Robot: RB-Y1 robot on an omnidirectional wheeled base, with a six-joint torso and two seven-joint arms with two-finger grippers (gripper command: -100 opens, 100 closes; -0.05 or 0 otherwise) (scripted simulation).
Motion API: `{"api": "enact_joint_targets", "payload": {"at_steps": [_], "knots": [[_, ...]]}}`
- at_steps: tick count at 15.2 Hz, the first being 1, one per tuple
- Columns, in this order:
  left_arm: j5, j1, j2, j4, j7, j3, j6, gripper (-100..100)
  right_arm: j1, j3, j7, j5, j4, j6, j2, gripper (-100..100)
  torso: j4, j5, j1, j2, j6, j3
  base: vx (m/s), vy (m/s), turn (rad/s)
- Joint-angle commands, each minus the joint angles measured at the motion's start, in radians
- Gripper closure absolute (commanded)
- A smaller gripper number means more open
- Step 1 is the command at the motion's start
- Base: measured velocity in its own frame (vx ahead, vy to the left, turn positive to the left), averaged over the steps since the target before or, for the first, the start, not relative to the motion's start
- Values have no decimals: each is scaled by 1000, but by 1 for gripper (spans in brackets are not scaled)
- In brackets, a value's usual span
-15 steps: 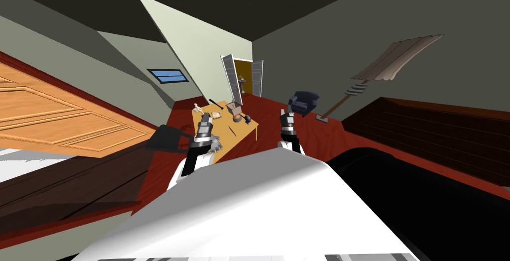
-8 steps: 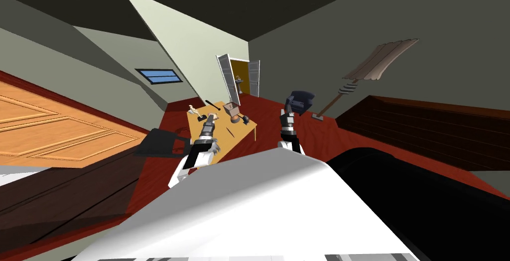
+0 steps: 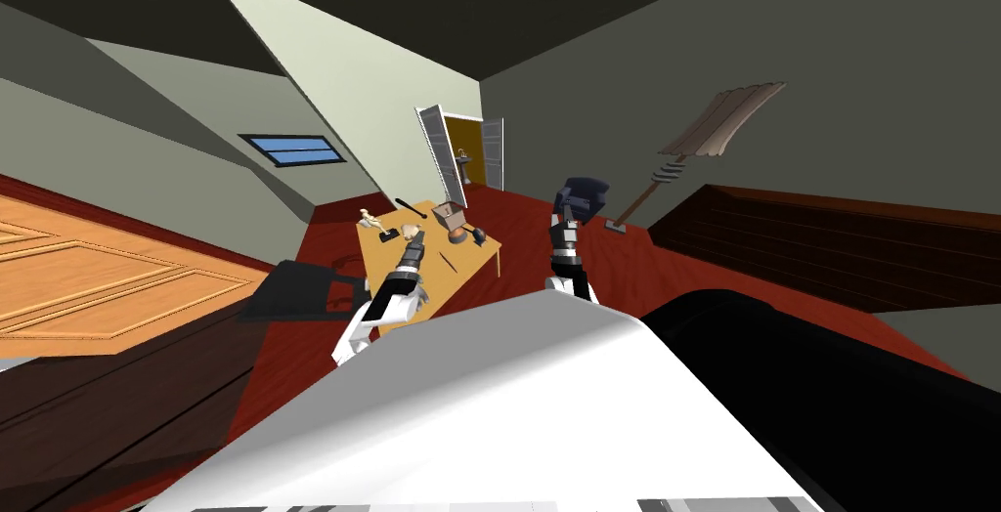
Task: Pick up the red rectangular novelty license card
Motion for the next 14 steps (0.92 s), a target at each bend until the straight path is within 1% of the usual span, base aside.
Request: {"api": "enact_joint_targets", "payload": {"at_steps": [1, 2, 3, 5, 6, 8, 9, 10, 12, 13, 14], "knots": [[16, -13, 12, 18, -12, 0, 50, -100, 0, 0, 0, 0, 0, 0, 0, 0, 0, 0, 0, 0, 0, 0, 15, -3, -122], [16, -13, 12, 18, -12, 0, 62, -100, 0, 0, 0, 0, 0, 0, 0, 0, 0, 0, 0, 0, 0, 0, 11, 0, -52], [40, -33, 32, 53, -27, 0, 87, -100, 0, 0, 0, 0, 0, 0, 0, 0, 0, 0, 0, 0, 0, 0, 18, -2, -118], [40, -33, 32, 53, -27, 0, 125, -100, 0, 0, 0, 0, 0, 0, 0, 0, 0, 0, 0, 0, 0, 0, 17, 1, -103], [65, -53, 51, 85, -43, 0, 154, -100, 0, 0, 0, 0, 0, 0, 0, 0, 0, 0, 0, 0, 0, 0, 15, -3, -121], [65, -53, 51, 89, -43, 0, 185, -100, 0, 0, 0, 0, 0, 0, 0, 0, 0, 0, 0, 0, 0, 0, 16, 1, -92], [65, -53, 51, 89, -43, 0, 188, -100, 0, 0, 0, 0, 0, 0, 0, 0, 0, 0, 0, 0, 0, 0, 8, 2, 9], [90, -73, 70, 126, -59, 0, 221, -100, 0, 0, 0, 0, 0, 0, 0, 0, 0, 0, 0, 0, -1, 0, 13, -4, -119], [90, -73, 70, 126, -59, 0, 253, -100, 0, 0, 0, 0, 0, 0, 0, 0, 0, 0, 0, 0, 0, 0, 15, 2, -96], [115, -94, 88, 163, -75, -1, 280, -100, 0, 0, 0, 0, 0, 0, 0, 0, 0, 0, 0, 0, -1, 0, 18, -2, -124], [115, -94, 88, 163, -75, -1, 298, -100, 0, 0, 0, 0, 0, 0, 0, 0, 0, 0, 0, 0, 0, 0, 20, 0, -130]]}}
